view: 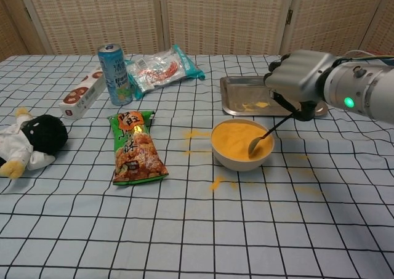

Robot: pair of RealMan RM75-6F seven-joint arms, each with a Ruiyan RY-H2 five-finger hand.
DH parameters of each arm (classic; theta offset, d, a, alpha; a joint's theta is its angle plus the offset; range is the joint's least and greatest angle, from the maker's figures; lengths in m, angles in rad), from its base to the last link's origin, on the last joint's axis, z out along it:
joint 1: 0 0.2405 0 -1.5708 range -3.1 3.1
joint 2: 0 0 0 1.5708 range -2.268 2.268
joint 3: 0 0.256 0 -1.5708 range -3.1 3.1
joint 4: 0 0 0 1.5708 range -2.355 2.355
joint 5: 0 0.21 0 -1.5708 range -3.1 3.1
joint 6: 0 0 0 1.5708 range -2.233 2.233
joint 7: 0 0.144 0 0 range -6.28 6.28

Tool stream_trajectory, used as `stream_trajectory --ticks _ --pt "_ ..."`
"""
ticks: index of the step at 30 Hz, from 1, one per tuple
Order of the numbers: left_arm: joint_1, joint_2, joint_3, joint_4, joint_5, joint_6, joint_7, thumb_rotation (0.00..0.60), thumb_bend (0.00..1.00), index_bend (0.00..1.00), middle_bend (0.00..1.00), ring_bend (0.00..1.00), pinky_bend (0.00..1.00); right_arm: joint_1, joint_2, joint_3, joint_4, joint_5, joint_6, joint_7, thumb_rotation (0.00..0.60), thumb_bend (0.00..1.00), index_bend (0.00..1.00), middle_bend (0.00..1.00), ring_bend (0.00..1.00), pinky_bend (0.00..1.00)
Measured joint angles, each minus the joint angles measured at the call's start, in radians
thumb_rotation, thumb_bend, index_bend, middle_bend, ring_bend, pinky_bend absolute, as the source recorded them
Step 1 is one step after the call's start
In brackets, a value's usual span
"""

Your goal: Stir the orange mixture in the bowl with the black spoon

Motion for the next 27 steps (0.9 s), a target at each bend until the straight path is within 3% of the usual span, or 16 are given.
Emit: stream_trajectory --ticks 8,19,27 --pt "0.001 0.003 0.003 0.002 0.001 0.001 -0.012 0.600 0.49 0.00 0.00 0.00 0.19 0.055 -0.049 0.006 0.034 0.072 0.007 -0.074 0.600 0.55 0.87 0.13 0.00 0.09" --pt "0.004 0.008 0.002 0.006 -0.006 0.005 -0.028 0.600 0.49 0.00 0.00 0.00 0.19 0.093 -0.149 0.031 0.172 0.069 0.010 -0.073 0.600 0.55 0.87 0.13 0.00 0.10" --pt "0.007 0.008 0.002 0.006 -0.003 0.012 -0.026 0.600 0.49 0.00 0.00 0.00 0.19 0.058 -0.108 0.022 0.094 0.005 0.051 -0.010 0.600 0.55 0.87 0.13 0.00 0.10"
